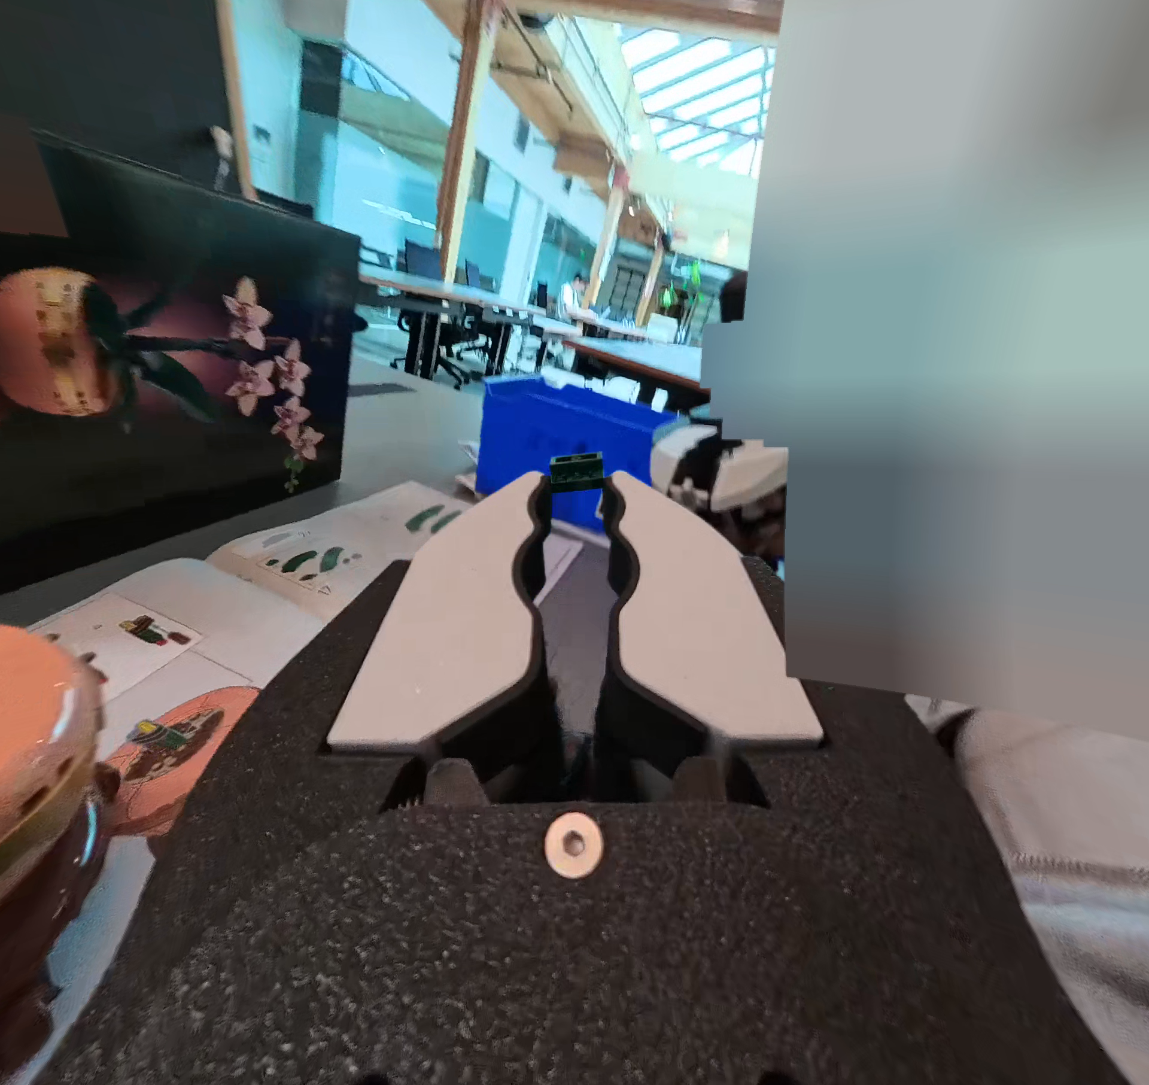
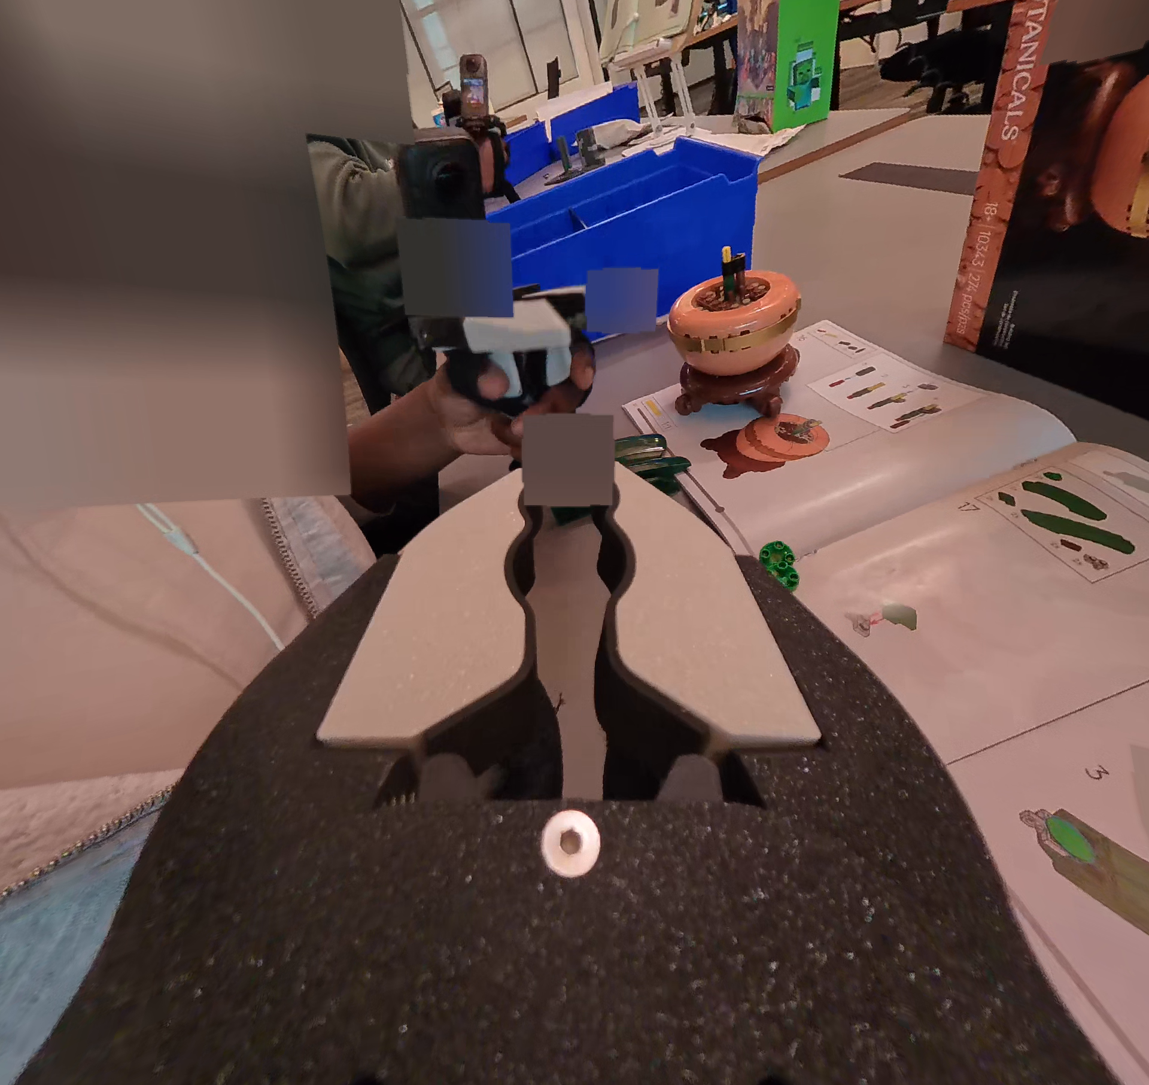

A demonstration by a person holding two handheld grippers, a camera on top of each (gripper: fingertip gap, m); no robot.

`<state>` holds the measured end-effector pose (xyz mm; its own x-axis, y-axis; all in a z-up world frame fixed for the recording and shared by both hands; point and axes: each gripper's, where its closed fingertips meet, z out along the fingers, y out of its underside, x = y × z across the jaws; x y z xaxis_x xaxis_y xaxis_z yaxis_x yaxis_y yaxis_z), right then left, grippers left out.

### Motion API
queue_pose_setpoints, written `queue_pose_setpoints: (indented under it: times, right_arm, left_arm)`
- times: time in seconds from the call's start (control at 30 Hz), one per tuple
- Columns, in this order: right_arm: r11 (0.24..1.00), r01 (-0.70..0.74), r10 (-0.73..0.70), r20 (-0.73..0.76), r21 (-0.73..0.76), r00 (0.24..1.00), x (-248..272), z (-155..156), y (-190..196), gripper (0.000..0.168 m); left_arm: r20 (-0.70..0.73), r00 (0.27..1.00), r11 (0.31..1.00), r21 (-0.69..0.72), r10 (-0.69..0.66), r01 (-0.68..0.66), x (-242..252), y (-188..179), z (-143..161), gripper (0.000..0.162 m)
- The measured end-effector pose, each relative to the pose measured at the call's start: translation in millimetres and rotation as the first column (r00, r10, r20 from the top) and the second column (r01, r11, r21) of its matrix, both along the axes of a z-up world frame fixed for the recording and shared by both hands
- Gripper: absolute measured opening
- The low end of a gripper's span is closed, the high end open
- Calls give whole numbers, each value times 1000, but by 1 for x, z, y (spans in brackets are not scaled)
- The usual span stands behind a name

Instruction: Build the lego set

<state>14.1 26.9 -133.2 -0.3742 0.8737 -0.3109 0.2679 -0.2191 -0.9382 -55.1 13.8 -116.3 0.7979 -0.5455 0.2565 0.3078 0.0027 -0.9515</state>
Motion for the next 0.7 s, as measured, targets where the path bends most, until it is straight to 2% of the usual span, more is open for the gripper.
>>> queue_pose_setpoints:
  times: [0.03,0.1,0.2,0.33,0.4,0.5,0.6,0.7]
  right_arm:
    - [1000,-3,3,5,4,1000,-1,-1,0,15]
    - [999,-31,31,13,22,999,0,-1,-3,15]
    - [983,-129,126,32,127,991,6,0,-14,15]
    - [889,-334,333,57,314,941,16,0,-36,15]
    - [853,-351,328,128,385,936,10,-7,-34,15]
    - [816,-342,204,322,466,924,8,-40,-12,15]
    - [698,-441,122,512,565,850,22,-90,8,15]
    - [627,-540,63,654,561,753,31,-114,17,15]
  left_arm:
    - [-48,999,1000,-7,-22,21,9,0,-5,15]
    - [-122,987,995,-20,-101,99,26,-5,-14,15]
    - [-174,939,955,-80,-295,285,51,-19,-26,15]
    - [-155,859,872,-126,-489,474,65,-37,-34,15]
    - [-157,861,873,-143,-485,466,61,-34,-37,15]
    - [-233,897,925,-151,-377,349,45,-29,-39,15]
    - [-321,901,954,-174,-291,246,31,-32,-46,15]
    - [-289,919,962,-131,-270,241,28,-38,-42,15]
